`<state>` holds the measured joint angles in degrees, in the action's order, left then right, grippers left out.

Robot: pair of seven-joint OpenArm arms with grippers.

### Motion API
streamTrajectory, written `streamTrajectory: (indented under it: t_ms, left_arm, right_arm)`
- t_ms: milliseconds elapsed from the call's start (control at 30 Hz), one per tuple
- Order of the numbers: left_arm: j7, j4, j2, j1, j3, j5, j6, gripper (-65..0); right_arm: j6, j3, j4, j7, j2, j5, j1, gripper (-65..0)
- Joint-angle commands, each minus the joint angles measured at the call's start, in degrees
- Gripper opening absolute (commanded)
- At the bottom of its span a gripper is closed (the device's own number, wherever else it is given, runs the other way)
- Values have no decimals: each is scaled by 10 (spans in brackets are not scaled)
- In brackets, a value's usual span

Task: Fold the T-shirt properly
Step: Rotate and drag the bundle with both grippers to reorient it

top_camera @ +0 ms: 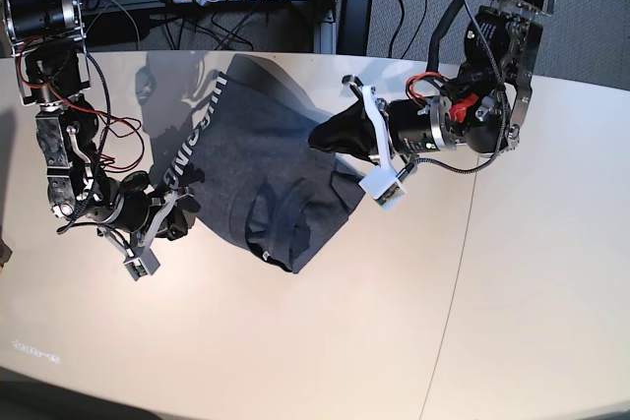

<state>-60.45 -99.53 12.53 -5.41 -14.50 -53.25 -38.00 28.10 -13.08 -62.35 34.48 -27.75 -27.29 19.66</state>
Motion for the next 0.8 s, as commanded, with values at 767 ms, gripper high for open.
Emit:
streamTrajectory:
  t_ms: [767]
  left_arm:
    - [41, 52, -1, -25, 2, 53, -20, -650]
  right_arm:
    - [32, 5, -2, 11, -6, 13, 8, -650]
